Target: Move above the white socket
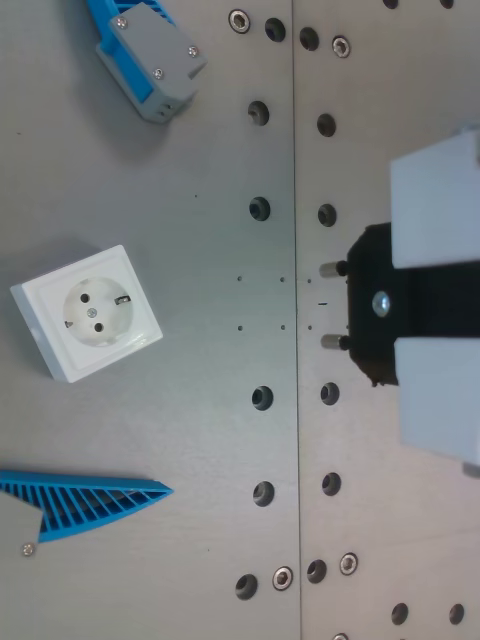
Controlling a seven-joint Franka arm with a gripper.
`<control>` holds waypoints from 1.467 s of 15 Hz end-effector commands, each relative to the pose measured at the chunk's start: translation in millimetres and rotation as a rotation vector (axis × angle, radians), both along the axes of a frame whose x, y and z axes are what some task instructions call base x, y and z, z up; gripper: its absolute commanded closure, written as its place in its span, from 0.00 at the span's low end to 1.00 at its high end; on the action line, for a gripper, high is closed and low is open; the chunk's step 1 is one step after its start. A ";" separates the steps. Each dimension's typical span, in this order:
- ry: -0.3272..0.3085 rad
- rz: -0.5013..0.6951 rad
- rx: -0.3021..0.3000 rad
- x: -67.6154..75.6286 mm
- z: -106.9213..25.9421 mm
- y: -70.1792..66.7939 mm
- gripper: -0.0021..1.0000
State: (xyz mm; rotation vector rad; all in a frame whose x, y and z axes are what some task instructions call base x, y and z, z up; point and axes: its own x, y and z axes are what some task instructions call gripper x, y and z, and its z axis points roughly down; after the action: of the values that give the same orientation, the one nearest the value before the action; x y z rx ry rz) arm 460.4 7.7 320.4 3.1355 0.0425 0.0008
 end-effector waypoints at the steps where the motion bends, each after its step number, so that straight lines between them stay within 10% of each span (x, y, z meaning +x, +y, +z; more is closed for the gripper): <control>1: -0.001 0.000 0.000 -0.1 0.1 0.0 1.00; 22: -0.041 0.107 0.010 1.5 -27.7 -0.6 1.00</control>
State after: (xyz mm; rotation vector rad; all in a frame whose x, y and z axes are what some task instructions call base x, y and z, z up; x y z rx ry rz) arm 463.4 7.9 298.9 3.1327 0.1048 -0.0345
